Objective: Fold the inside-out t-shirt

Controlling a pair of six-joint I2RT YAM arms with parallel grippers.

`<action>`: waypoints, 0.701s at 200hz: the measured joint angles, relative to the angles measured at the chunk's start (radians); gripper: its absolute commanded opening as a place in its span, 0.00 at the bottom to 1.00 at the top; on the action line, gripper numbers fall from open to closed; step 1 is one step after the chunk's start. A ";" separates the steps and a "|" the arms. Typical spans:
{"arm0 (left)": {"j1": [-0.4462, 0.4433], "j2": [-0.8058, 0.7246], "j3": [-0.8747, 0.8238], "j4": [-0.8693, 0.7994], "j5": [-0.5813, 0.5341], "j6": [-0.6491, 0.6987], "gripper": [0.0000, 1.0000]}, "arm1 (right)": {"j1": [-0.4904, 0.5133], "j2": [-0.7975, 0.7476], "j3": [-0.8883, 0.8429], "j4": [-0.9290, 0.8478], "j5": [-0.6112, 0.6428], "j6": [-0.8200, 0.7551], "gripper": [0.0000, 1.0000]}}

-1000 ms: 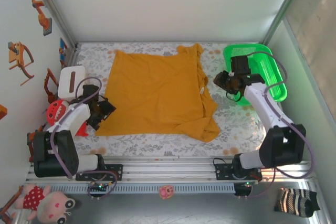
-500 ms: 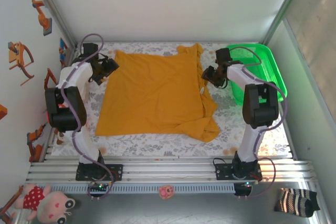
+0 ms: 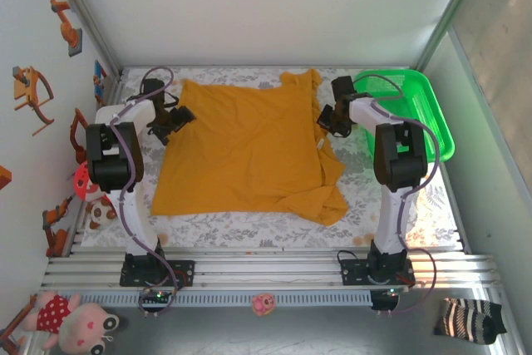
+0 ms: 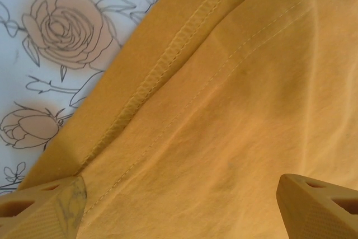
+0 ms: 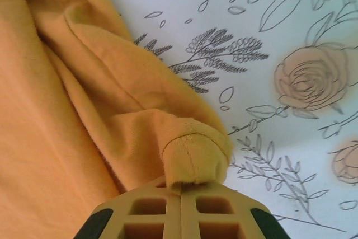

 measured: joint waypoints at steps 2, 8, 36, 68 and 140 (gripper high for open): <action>0.000 0.000 0.000 0.000 0.000 0.000 0.87 | -0.002 0.000 0.004 -0.003 0.002 -0.003 0.00; 0.000 0.001 0.000 0.001 0.000 0.000 0.87 | -0.007 0.000 0.017 -0.014 0.008 -0.007 0.00; 0.000 0.001 0.000 0.001 -0.002 0.000 0.87 | -0.043 0.005 0.126 -0.072 0.048 -0.046 0.00; 0.000 0.001 -0.005 0.005 -0.003 0.000 0.88 | -0.080 0.005 0.212 -0.114 0.100 -0.092 0.30; 0.002 -0.016 -0.002 -0.012 0.010 0.000 0.88 | -0.061 -0.184 -0.099 -0.097 0.048 -0.131 0.43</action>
